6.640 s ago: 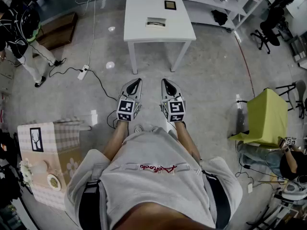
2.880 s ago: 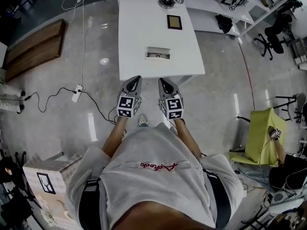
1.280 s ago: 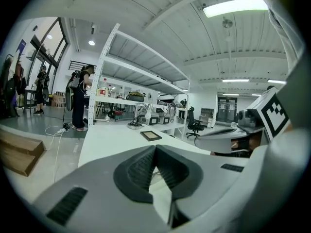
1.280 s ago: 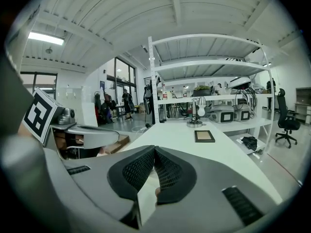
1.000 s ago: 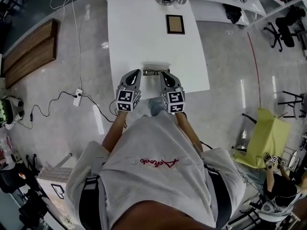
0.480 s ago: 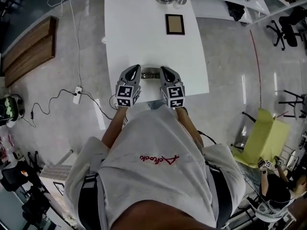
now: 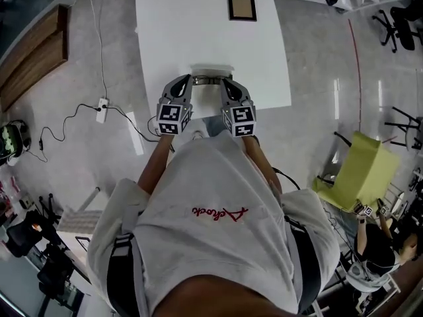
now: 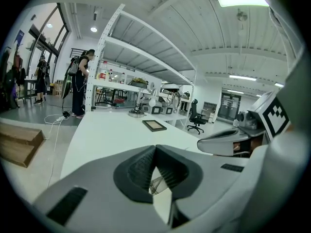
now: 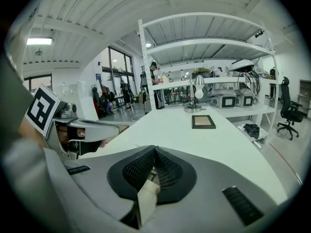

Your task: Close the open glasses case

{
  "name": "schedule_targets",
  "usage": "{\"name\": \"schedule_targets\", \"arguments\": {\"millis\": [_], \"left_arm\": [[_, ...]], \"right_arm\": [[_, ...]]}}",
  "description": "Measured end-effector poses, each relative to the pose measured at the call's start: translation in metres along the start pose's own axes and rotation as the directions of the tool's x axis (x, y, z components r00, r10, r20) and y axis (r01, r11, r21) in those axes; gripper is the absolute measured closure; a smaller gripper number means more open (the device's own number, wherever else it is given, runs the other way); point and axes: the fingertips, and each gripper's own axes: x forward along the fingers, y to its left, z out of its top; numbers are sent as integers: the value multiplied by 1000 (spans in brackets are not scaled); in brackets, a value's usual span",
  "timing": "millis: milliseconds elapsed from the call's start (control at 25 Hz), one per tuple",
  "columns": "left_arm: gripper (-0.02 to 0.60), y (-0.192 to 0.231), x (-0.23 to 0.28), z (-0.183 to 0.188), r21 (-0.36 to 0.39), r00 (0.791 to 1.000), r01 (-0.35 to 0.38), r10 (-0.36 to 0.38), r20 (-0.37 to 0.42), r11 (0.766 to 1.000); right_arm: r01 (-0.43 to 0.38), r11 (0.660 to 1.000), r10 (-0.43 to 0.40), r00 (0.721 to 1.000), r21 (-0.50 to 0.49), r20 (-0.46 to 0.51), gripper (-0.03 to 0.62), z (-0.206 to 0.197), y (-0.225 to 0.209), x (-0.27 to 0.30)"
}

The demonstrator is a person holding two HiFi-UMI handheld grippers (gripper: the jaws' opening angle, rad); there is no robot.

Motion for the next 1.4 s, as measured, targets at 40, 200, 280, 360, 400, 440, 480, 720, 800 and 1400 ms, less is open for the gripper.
{"name": "schedule_targets", "arguments": {"millis": [40,200,280,360,400,440,480,720,800,1400], "left_arm": [[563,-2,0,-3,-3,1000,2,-2,-5,1000],[563,-3,0,-13,-14,1000,8,-8,-27,1000],[563,-3,-1,-17,-20,999,7,-8,-36,1000],[563,-2,-1,-18,-24,999,6,-7,-38,1000],[563,0,0,-19,-24,999,5,-6,-38,1000],[563,2,0,-18,-23,999,3,-4,-37,1000],[563,4,1,-18,-23,999,0,-1,-37,1000],[563,12,5,-13,-21,999,-10,9,-36,1000],[563,12,5,-14,-23,999,-16,15,-40,1000],[563,16,8,-20,-37,998,-14,11,-55,999]], "right_arm": [[-1,1000,1,1000,3,-10,576,-5,0,-1],[-4,1000,4,999,-1,-45,576,-18,3,-3],[-8,1000,9,998,1,-60,576,-24,6,-3],[-11,1000,12,997,2,-71,576,-29,8,-2],[-13,1000,13,997,2,-74,576,-30,8,0],[-14,1000,14,997,2,-75,576,-30,8,2],[-15,1000,15,997,3,-76,576,-29,8,4],[-11,1000,11,996,-1,-84,576,-26,-2,24],[-19,1000,17,996,-13,-87,576,-25,-6,30],[-182,498,-5,977,-848,-212,576,-31,16,45]]}}
